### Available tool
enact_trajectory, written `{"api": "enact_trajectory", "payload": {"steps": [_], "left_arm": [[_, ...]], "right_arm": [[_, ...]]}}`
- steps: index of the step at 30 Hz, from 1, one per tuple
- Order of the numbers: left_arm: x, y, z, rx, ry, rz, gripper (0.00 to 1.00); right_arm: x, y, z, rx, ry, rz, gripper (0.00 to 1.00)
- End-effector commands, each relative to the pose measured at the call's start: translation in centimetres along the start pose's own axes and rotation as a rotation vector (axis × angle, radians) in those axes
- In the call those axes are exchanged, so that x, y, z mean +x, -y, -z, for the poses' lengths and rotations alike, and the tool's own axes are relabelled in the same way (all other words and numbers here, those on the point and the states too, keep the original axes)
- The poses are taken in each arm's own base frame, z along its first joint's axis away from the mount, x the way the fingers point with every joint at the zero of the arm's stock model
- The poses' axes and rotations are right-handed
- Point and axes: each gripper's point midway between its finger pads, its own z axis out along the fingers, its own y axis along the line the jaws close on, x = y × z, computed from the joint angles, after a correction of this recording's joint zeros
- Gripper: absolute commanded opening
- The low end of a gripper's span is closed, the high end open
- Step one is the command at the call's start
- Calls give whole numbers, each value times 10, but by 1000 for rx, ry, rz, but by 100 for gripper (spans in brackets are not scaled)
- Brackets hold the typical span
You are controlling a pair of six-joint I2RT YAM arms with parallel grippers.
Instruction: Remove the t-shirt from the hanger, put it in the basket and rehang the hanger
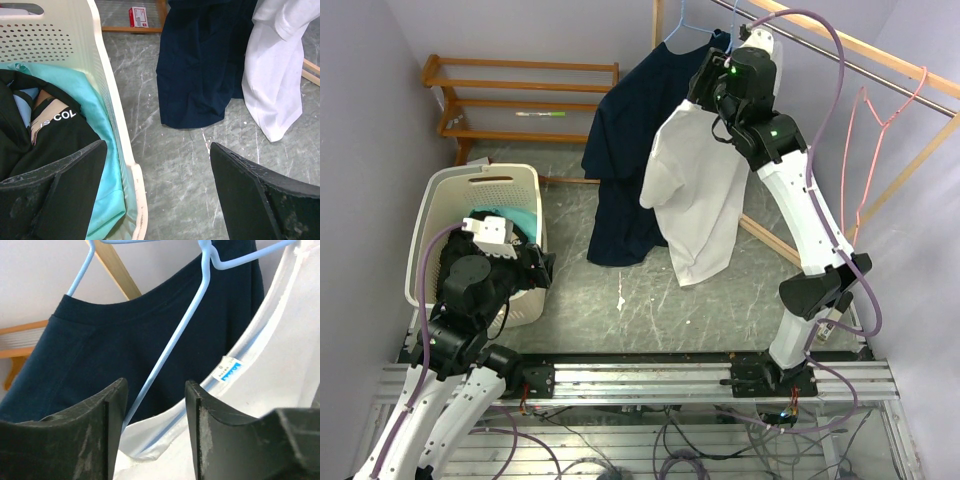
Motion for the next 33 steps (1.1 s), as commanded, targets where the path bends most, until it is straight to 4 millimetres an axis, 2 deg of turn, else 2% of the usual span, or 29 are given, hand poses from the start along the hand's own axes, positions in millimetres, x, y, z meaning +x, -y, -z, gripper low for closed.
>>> {"api": "enact_trajectory", "payload": {"steps": [1,6,9,17,21,24,28,33], "left_arm": [[-4,2,1,6,18,8,95],[-4,2,1,6,17,8,95],[-4,2,1,6,18,10,95],[-3,2,0,5,15,7,95],[-3,2,0,6,11,6,95],[-2,2,0,4,11,7,95],[-4,3,1,10,19,6,94],[-8,4,4,21,36,6,96]], "right_arm": [[-11,-4,1,-13,28,-20,46],[-8,12,0,66,21,11,30],[-11,26,5,131,31,39,25],[-19,60,26,276,66,126,20],[-19,69,35,299,85,137,18],[-20,70,36,301,90,150,0],[-39,64,43,268,142,152,0],[-78,52,63,194,257,167,0]]}}
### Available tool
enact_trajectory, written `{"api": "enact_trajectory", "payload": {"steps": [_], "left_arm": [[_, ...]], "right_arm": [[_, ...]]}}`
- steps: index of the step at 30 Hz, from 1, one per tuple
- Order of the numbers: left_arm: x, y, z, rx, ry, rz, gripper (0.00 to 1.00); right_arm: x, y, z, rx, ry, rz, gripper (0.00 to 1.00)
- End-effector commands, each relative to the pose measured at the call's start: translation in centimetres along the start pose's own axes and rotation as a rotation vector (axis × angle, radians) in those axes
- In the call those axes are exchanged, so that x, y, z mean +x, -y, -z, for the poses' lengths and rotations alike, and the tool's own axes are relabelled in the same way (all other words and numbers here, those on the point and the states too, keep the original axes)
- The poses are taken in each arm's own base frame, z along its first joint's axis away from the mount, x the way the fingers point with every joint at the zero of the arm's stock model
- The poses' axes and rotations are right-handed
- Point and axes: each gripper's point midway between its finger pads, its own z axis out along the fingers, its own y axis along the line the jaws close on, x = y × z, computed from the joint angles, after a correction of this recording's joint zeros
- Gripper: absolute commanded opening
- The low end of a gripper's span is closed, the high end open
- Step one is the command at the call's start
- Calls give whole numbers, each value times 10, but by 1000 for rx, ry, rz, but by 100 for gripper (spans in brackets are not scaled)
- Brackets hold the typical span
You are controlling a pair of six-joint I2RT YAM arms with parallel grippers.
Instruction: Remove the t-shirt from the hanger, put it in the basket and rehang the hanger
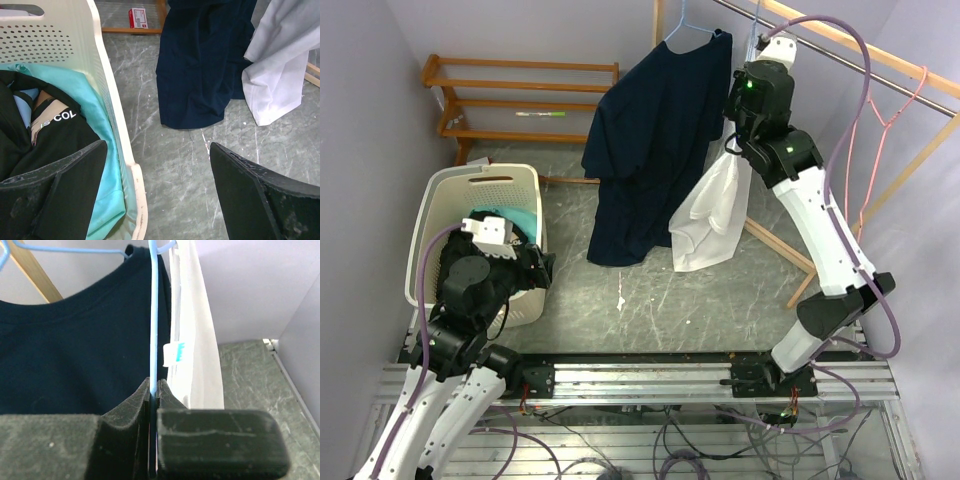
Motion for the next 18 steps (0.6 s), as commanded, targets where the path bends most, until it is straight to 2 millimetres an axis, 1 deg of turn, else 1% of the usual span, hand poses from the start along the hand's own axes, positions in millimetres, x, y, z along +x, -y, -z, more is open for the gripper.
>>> {"api": "enact_trajectory", "payload": {"steps": [1,5,9,11,13,16,18], "left_arm": [[-9,5,5,22,38,7,96],[-10,5,6,26,47,8,98],[-12,7,8,39,53,5,100],[-13,8,9,44,61,4,100],[-15,11,12,66,70,-2,100],[-19,15,15,95,86,-16,100],[-25,17,20,107,111,-27,100]], "right_arm": [[-71,9,29,-48,201,-47,0],[-90,8,41,-91,247,-61,0],[-91,0,51,-157,243,-90,0],[-87,-4,56,-196,224,-107,0],[-80,-7,66,-244,195,-128,0],[-61,-11,84,-325,134,-147,0],[-50,-14,100,-396,104,-157,0]]}}
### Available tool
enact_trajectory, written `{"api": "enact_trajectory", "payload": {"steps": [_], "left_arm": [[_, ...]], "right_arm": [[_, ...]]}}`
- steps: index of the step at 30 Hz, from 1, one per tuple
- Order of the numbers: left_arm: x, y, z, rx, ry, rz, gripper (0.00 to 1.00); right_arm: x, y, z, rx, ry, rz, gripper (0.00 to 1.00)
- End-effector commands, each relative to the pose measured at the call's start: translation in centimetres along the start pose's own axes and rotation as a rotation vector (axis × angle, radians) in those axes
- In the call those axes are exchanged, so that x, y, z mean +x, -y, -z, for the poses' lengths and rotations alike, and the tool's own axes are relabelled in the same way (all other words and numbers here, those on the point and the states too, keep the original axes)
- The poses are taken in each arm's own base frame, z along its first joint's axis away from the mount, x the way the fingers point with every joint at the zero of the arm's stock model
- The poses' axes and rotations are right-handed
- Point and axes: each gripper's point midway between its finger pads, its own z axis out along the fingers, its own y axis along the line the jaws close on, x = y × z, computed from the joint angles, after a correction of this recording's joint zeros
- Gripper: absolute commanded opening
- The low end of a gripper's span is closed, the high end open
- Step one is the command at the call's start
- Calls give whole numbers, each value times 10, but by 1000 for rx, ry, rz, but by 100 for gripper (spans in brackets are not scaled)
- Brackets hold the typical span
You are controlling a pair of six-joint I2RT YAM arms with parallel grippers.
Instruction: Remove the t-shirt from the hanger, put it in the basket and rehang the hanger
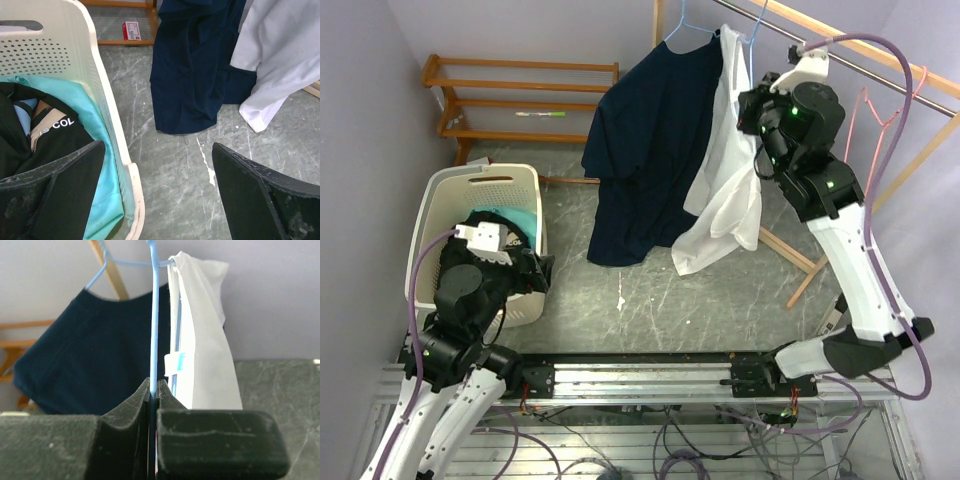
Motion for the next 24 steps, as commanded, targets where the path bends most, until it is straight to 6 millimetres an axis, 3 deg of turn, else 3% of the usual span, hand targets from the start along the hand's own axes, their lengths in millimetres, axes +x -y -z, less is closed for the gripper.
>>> {"api": "enact_trajectory", "payload": {"steps": [1,5,10,15,19,21,24], "left_arm": [[-23,14,12,77,83,-27,100],[-39,23,24,139,173,-39,100],[-72,62,35,337,231,-106,99],[-109,119,47,621,142,-209,98],[-131,157,67,856,94,-269,93],[-139,168,76,946,103,-303,90],[-143,180,87,1052,128,-341,84]], "right_arm": [[0,-21,41,-193,-18,-85,0],[16,-21,71,-265,-61,-91,0],[29,-46,122,-507,-138,-83,0],[54,-97,207,-1015,-283,-110,0],[76,-108,270,-1335,-386,-157,0],[88,-107,284,-1414,-424,-182,0],[109,-106,289,-1461,-491,-200,0]]}}
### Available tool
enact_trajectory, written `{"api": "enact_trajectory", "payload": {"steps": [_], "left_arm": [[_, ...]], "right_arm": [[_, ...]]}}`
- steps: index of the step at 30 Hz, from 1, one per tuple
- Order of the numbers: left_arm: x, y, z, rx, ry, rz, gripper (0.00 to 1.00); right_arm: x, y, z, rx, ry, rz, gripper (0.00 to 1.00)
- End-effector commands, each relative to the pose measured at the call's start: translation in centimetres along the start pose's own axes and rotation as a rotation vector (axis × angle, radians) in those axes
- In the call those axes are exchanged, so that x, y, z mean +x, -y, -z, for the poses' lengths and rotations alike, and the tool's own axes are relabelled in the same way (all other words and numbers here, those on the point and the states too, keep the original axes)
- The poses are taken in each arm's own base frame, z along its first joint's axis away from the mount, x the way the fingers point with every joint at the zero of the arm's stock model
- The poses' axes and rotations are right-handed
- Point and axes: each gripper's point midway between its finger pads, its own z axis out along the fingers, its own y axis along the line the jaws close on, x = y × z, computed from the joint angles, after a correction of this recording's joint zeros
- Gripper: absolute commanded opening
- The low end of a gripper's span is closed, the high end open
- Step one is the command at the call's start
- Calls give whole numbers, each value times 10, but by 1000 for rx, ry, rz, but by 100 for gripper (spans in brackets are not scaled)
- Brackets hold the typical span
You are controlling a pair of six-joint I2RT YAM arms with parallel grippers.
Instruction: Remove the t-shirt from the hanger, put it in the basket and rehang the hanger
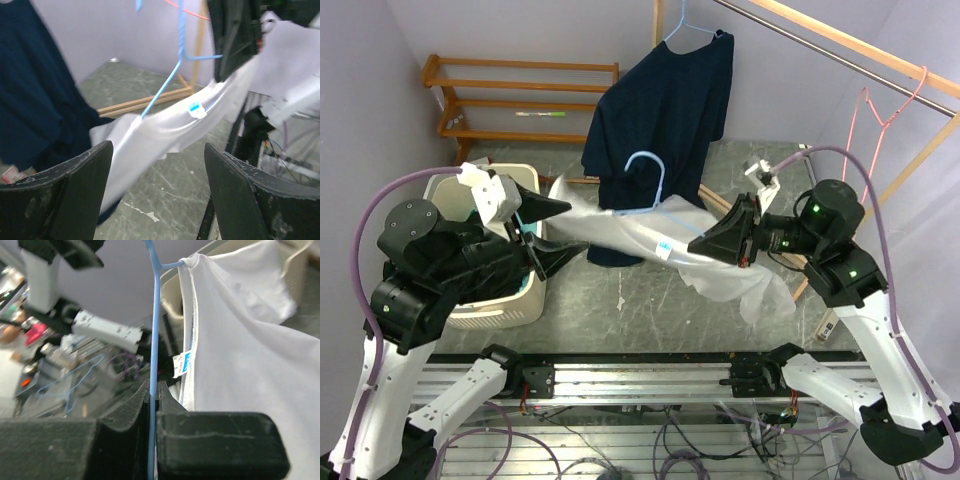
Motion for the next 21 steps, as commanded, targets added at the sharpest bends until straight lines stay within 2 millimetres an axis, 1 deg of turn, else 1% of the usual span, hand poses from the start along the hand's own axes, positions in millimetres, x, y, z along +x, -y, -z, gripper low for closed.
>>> {"api": "enact_trajectory", "payload": {"steps": [1,3,5,8,11,15,21], "left_arm": [[-7,50,6,307,15,-70,83],[-1,59,5,388,20,-75,84],[7,63,4,432,10,-76,83],[27,57,-5,459,-37,-38,79],[39,54,-14,493,-51,8,73],[38,52,-23,529,-35,34,73],[26,50,-32,559,2,58,75]], "right_arm": [[20,-34,4,-253,-73,1,0],[23,-32,2,-267,-78,-4,0],[22,-31,1,-274,-73,-2,0],[20,-34,1,-299,-66,-3,0],[16,-37,0,-315,-52,0,0],[15,-35,-2,-316,-49,-7,0],[20,-28,-5,-305,-62,-26,0]]}}
